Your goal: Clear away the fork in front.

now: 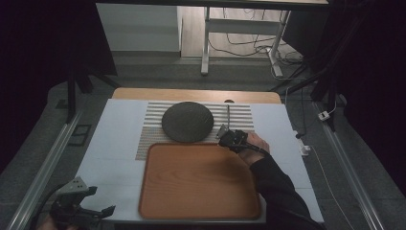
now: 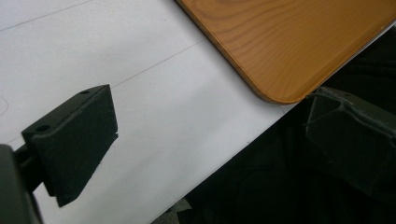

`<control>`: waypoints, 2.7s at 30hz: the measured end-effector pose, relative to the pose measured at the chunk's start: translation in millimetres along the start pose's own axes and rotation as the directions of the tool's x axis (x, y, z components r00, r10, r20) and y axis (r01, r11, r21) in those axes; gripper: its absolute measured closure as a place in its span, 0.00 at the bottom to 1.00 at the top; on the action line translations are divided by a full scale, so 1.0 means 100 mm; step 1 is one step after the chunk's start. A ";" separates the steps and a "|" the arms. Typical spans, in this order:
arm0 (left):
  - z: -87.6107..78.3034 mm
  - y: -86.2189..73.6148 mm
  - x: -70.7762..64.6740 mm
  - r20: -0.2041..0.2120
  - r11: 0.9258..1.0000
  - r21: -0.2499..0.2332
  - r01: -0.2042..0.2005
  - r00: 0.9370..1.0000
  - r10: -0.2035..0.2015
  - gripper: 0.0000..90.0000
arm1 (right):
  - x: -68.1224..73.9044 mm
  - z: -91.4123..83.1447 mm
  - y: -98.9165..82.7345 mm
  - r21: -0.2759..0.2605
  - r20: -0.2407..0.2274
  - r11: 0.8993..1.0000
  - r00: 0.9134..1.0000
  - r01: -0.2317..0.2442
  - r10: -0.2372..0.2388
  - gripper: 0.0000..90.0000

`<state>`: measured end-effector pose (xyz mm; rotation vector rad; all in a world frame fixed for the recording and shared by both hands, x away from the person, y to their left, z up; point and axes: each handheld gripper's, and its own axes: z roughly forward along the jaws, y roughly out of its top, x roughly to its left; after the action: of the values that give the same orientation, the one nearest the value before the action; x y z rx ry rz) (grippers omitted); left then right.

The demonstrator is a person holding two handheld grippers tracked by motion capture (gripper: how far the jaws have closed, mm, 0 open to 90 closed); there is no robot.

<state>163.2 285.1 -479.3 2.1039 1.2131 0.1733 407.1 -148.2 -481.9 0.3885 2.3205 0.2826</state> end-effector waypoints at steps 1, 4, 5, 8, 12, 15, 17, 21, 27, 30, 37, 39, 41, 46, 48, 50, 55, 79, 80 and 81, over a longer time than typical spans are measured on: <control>0.00 0.00 0.00 0.001 1.000 -0.001 0.001 1.000 -0.001 0.02 | -0.01 -0.02 -0.01 -0.013 -0.009 1.000 1.000 0.001 -0.001 0.99; 0.00 0.00 0.00 0.001 1.000 -0.004 0.002 1.000 -0.002 0.02 | 0.00 -0.09 -0.04 -0.028 -0.035 0.999 0.999 -0.028 0.027 0.99; 0.00 0.00 0.00 0.001 1.000 -0.004 0.003 1.000 -0.003 0.02 | 0.00 -0.11 -0.05 -0.031 -0.047 0.999 0.998 -0.038 0.037 0.99; 0.00 0.00 0.01 0.003 1.000 -0.005 0.005 1.000 -0.005 0.02 | 0.02 -0.17 -0.07 -0.050 -0.056 0.997 0.997 -0.054 0.051 0.99; 0.00 0.00 0.01 0.006 1.000 -0.007 0.007 1.000 -0.007 0.02 | 0.04 -0.25 -0.08 -0.073 -0.086 0.994 0.993 -0.082 0.075 0.99; 0.00 0.00 0.01 0.007 1.000 -0.008 0.007 1.000 -0.007 0.02 | 0.06 -0.33 -0.09 -0.087 -0.109 0.992 0.990 -0.094 0.084 0.99; -0.01 0.00 0.01 0.007 1.000 -0.009 0.007 1.000 -0.007 0.02 | 0.09 -0.38 -0.10 -0.102 -0.119 0.990 0.989 -0.100 0.088 0.99; -0.01 0.00 0.01 0.007 1.000 -0.010 0.009 1.000 -0.009 0.02 | 0.10 -0.51 -0.14 -0.131 -0.143 0.981 0.982 -0.143 0.124 0.99; -0.01 0.00 0.01 0.008 1.000 -0.010 0.009 1.000 -0.008 0.02 | 0.07 -0.65 -0.25 -0.178 -0.217 0.956 0.957 -0.233 0.193 0.99; -0.01 0.00 0.01 0.008 1.000 -0.010 0.008 1.000 -0.008 0.02 | 0.07 -0.70 -0.30 -0.194 -0.248 0.942 0.943 -0.272 0.222 0.99; -0.01 0.00 0.01 0.006 1.000 -0.009 0.003 1.000 -0.003 0.02 | 0.10 -0.79 -0.40 -0.204 -0.297 0.924 0.920 -0.323 0.256 0.99; 0.00 0.01 0.01 0.005 1.000 -0.007 0.001 1.000 -0.001 0.02 | 0.12 -0.82 -0.43 -0.203 -0.307 0.921 0.915 -0.331 0.262 0.99; 0.00 0.01 0.00 0.005 1.000 -0.007 0.001 1.000 -0.001 0.02 | 0.14 -0.85 -0.45 -0.207 -0.314 0.919 0.912 -0.336 0.262 0.99; 0.01 0.01 0.00 0.002 1.000 -0.004 -0.002 1.000 0.002 0.02 | 0.17 -0.93 -0.50 -0.221 -0.326 0.911 0.907 -0.348 0.267 0.99; 0.01 0.02 0.00 0.003 1.000 0.000 -0.005 1.000 0.005 0.02 | 0.17 -0.97 -0.52 -0.222 -0.328 0.909 0.905 -0.353 0.271 0.99; 0.01 0.02 -0.01 0.002 1.000 0.004 -0.007 1.000 0.007 0.02 | 0.17 -1.00 -0.54 -0.226 -0.331 0.906 0.903 -0.359 0.275 0.99; 0.02 0.03 -0.01 0.001 1.000 0.014 -0.011 1.000 0.011 0.02 | 0.17 -1.07 -0.59 -0.247 -0.331 0.894 0.900 -0.373 0.284 0.99; -0.02 0.06 0.02 0.094 0.998 -0.066 0.013 0.996 -0.007 0.00 | 0.24 -1.37 -0.79 -0.304 -0.422 0.837 0.852 -0.454 0.309 0.99; -0.02 0.06 0.02 0.105 0.997 -0.076 0.015 0.994 -0.007 0.00 | 0.23 -1.38 -0.80 -0.304 -0.426 0.837 0.851 -0.455 0.308 0.99; -0.03 0.07 0.03 0.114 0.996 -0.088 0.016 0.993 -0.006 0.00 | 0.24 -1.39 -0.81 -0.307 -0.433 0.832 0.846 -0.463 0.311 0.99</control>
<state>168.6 286.5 -473.7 2.0023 1.1290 0.0988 275.8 -227.0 -426.7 0.6518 2.4349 1.1076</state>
